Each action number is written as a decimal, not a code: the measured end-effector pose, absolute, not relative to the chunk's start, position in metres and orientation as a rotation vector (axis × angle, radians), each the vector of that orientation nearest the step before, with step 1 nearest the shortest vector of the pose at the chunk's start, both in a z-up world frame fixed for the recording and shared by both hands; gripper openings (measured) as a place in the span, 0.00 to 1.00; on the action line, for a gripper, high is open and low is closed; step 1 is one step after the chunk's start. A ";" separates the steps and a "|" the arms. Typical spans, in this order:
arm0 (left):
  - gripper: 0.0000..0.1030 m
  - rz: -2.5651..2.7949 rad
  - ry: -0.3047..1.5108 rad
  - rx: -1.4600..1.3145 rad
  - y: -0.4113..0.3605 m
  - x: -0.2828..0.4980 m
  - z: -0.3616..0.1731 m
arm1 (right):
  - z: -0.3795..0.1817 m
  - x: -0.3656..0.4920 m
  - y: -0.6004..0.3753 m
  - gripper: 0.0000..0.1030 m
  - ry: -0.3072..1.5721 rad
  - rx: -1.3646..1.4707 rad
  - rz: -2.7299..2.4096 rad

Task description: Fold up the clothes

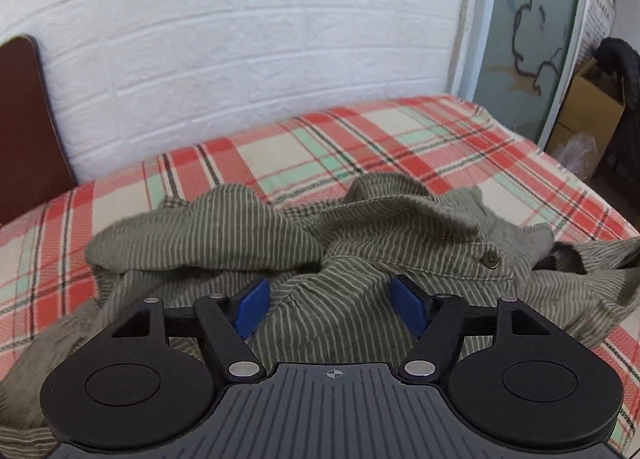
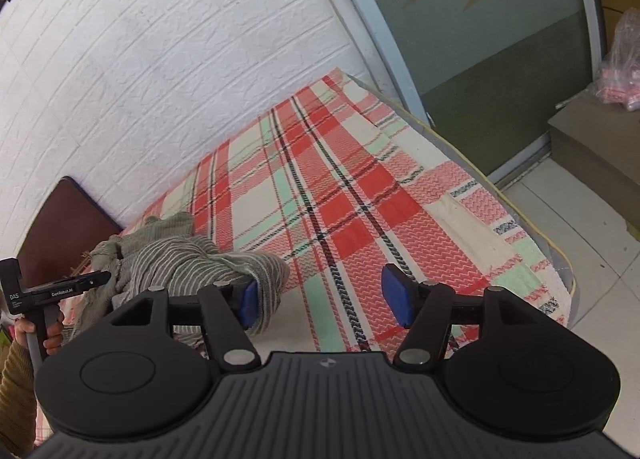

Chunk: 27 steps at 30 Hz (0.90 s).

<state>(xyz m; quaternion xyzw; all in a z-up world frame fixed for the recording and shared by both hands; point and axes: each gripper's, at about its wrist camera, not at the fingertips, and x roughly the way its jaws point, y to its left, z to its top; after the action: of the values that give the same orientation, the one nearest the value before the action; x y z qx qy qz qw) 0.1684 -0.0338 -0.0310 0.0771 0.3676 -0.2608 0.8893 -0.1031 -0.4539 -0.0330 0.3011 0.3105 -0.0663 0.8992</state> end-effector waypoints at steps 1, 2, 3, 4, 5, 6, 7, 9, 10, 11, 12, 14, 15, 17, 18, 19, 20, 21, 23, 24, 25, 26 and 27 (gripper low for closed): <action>0.35 -0.545 0.788 0.150 -0.033 0.171 -0.034 | -0.033 -0.101 -0.451 0.65 0.659 0.603 -0.149; 0.08 -0.533 0.803 0.120 -0.029 0.172 -0.035 | -0.033 -0.098 -0.449 0.65 0.675 0.582 -0.160; 0.06 -0.520 0.817 0.091 -0.025 0.172 -0.035 | -0.033 -0.096 -0.446 0.67 0.691 0.561 -0.172; 0.04 -0.515 0.799 0.048 -0.018 0.168 -0.030 | -0.033 -0.092 -0.444 0.68 0.710 0.537 -0.188; 0.02 -0.510 0.776 0.009 -0.009 0.162 -0.023 | -0.033 -0.089 -0.442 0.68 0.728 0.513 -0.205; 0.00 -0.505 0.754 -0.030 0.000 0.157 -0.016 | -0.033 -0.086 -0.440 0.68 0.746 0.489 -0.220; 0.00 -0.482 0.729 -0.044 0.008 0.149 -0.009 | -0.032 -0.083 -0.438 0.68 0.753 0.471 -0.226; 0.00 -0.430 0.683 -0.051 0.030 0.135 0.004 | -0.031 -0.078 -0.436 0.68 0.763 0.447 -0.239; 0.00 -0.422 0.679 -0.059 0.038 0.130 0.007 | -0.031 -0.075 -0.437 0.68 0.766 0.441 -0.246; 0.00 -0.414 0.675 -0.066 0.047 0.126 0.010 | -0.030 -0.072 -0.436 0.68 0.763 0.436 -0.257; 0.07 -0.427 0.681 -0.068 0.050 0.125 0.011 | -0.029 -0.069 -0.436 0.69 0.756 0.435 -0.260; 0.32 -0.433 0.678 -0.035 0.046 0.123 0.011 | -0.027 -0.061 -0.435 0.69 0.750 0.443 -0.247; 0.54 -0.434 0.671 0.000 0.038 0.123 0.010 | -0.026 -0.059 -0.433 0.69 0.748 0.442 -0.243; 0.78 -0.481 0.647 0.056 0.019 0.127 0.005 | -0.021 -0.057 -0.427 0.69 0.738 0.419 -0.224; 0.80 -0.514 0.648 0.070 0.011 0.131 0.003 | -0.019 -0.058 -0.424 0.70 0.733 0.404 -0.216; 0.80 -0.547 0.648 0.085 0.002 0.135 0.000 | -0.017 -0.060 -0.423 0.72 0.732 0.392 -0.216; 0.84 -0.585 0.659 0.095 -0.004 0.140 -0.001 | -0.015 -0.062 -0.422 0.72 0.730 0.380 -0.217; 0.87 -0.630 0.670 0.108 -0.011 0.147 -0.005 | -0.014 -0.063 -0.420 0.72 0.729 0.369 -0.217; 0.88 -0.663 0.698 0.125 -0.022 0.161 -0.012 | -0.014 -0.067 -0.424 0.72 0.729 0.375 -0.238; 0.89 -0.669 0.724 0.135 -0.027 0.170 -0.017 | -0.016 -0.068 -0.425 0.73 0.729 0.382 -0.248; 0.90 -0.660 0.758 0.137 -0.029 0.177 -0.023 | -0.017 -0.070 -0.427 0.73 0.730 0.390 -0.258; 0.90 -0.650 0.791 0.139 -0.032 0.185 -0.029 | -0.019 -0.070 -0.428 0.73 0.731 0.396 -0.260; 0.89 -0.643 0.835 0.128 -0.033 0.192 -0.036 | -0.021 -0.070 -0.428 0.73 0.732 0.402 -0.262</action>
<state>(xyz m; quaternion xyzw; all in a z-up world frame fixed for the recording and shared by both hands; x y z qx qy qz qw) 0.1920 -0.0330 -0.0363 0.0608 0.3980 -0.3067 0.8625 -0.0703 -0.4283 -0.0205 0.1948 0.3545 -0.1268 0.9057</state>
